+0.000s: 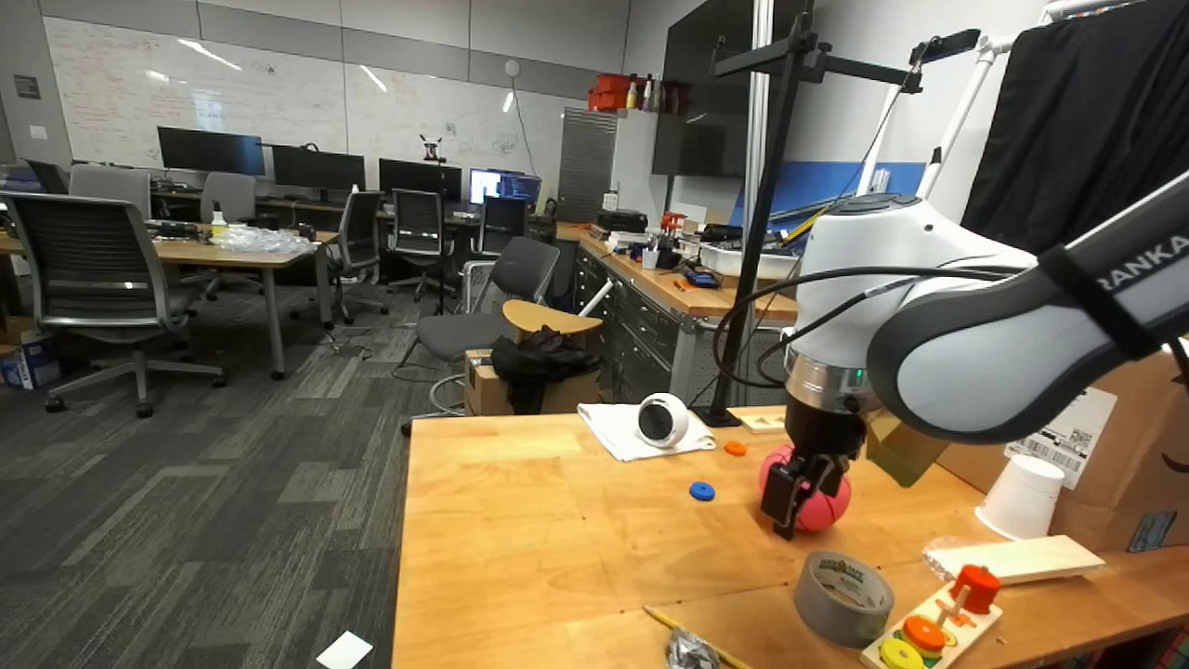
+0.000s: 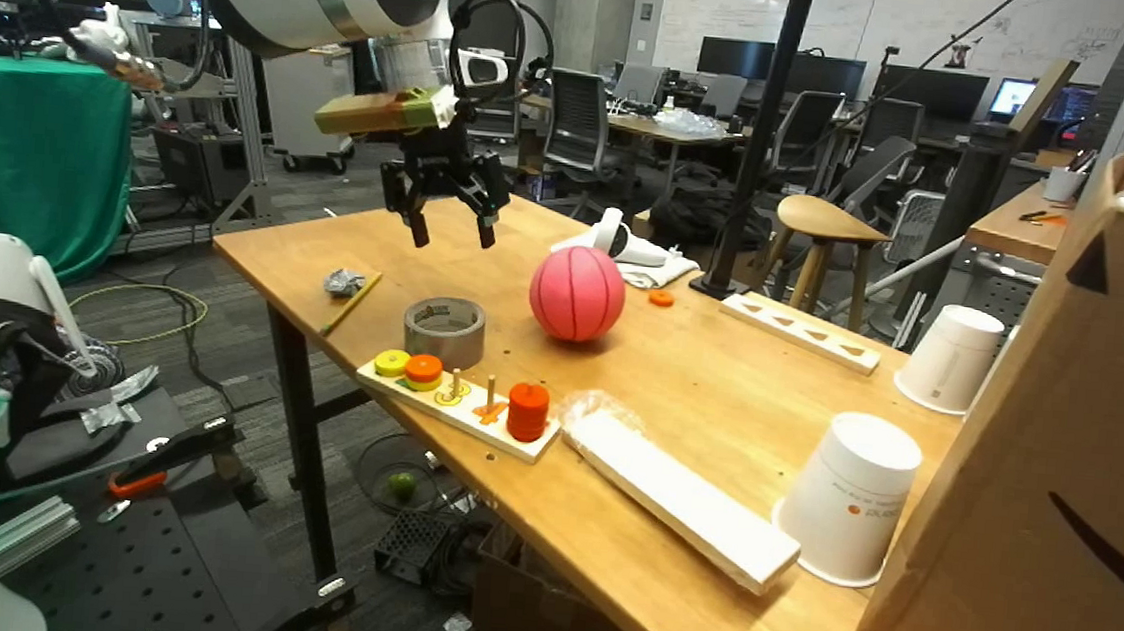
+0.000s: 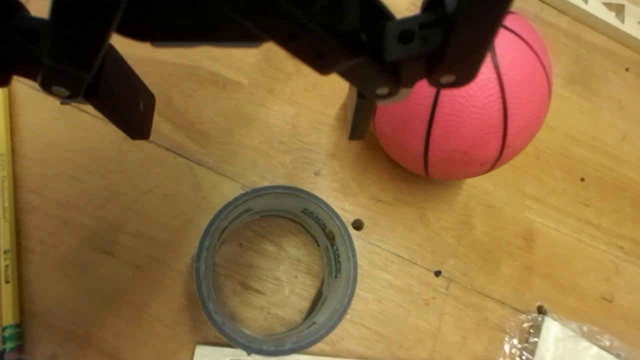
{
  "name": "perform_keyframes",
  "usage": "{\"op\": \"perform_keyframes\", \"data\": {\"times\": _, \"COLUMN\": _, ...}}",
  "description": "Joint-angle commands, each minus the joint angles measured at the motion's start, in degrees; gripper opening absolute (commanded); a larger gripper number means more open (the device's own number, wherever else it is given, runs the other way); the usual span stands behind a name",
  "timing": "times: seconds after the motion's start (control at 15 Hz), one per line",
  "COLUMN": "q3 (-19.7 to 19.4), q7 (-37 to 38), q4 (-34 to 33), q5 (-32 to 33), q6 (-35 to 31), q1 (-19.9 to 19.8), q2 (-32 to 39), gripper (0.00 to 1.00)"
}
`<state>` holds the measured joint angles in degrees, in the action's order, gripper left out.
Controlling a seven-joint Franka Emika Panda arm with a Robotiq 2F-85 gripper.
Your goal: Move the ball towards the box
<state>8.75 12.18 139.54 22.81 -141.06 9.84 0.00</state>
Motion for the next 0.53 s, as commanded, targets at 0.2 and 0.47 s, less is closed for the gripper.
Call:
{"op": "perform_keyframes", "data": {"times": 0.2, "q3": -2.7, "q7": 0.8, "q4": -7.3, "q5": -4.1, "q6": 0.5, "q1": -2.2, "q2": 7.3, "gripper": 1.00}}
{"op": "perform_keyframes", "data": {"times": 0.47, "q3": -8.1, "q7": 5.4, "q4": -13.2, "q5": 6.2, "q6": 6.4, "q1": -3.2, "q2": 9.2, "gripper": 1.00}}
